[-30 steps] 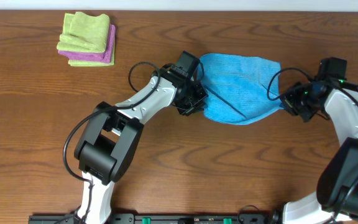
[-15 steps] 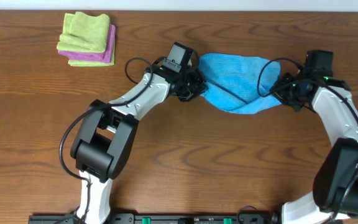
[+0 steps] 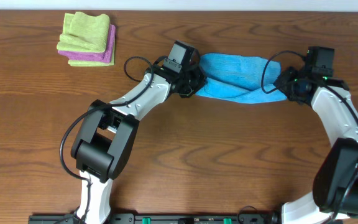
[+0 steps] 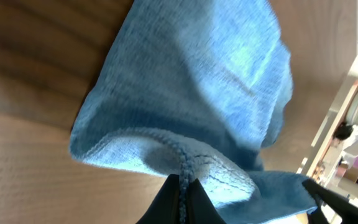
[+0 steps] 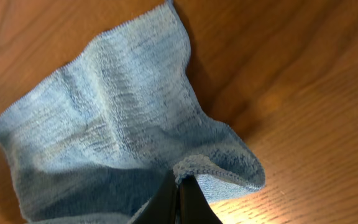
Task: Fold the cloth
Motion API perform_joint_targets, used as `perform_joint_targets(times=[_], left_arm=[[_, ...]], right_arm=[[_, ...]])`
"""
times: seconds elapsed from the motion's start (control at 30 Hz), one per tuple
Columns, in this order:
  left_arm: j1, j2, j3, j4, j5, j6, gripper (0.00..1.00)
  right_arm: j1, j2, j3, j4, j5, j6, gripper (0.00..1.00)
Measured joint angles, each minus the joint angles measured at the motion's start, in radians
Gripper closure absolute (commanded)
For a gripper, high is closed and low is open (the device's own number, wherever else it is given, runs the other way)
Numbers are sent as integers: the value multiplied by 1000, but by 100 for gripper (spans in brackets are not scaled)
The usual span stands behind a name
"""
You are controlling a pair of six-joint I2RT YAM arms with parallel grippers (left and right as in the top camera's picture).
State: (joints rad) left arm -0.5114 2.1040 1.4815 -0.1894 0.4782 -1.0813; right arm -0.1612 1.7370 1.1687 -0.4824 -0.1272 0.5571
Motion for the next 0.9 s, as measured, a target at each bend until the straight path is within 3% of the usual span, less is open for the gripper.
perform_joint_targets(times=[0.9], left_arm=[[-4, 0, 0, 139, -236, -63, 94]], right_arm=[[37, 104, 0, 216, 106, -8, 98]])
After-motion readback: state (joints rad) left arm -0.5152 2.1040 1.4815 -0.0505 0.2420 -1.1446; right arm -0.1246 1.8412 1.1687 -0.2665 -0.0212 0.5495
